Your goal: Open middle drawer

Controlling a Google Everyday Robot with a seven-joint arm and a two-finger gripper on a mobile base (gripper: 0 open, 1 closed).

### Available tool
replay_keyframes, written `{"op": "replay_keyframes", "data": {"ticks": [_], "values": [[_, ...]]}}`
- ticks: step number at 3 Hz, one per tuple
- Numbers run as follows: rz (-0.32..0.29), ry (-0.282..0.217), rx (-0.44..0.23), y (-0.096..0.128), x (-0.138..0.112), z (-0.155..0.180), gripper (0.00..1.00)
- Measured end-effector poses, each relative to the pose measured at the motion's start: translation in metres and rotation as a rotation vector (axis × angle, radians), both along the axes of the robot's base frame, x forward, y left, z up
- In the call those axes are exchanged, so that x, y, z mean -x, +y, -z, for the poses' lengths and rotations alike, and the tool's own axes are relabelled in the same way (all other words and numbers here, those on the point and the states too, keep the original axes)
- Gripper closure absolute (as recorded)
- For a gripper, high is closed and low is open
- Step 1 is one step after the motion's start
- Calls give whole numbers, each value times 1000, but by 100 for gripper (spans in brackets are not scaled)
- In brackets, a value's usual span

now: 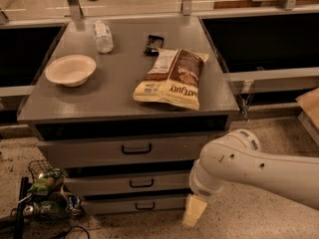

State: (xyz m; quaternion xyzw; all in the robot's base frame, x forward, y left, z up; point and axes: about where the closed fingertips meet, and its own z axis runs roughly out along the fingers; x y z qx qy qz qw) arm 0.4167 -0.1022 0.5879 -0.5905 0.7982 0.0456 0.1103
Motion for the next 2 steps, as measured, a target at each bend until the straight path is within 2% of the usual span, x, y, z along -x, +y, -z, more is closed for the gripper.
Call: {"op": "replay_keyframes", "data": {"ticks": [1, 2], "values": [[19, 5, -9, 1, -2, 18, 0], [48, -28, -18, 10, -28, 43, 0]]}}
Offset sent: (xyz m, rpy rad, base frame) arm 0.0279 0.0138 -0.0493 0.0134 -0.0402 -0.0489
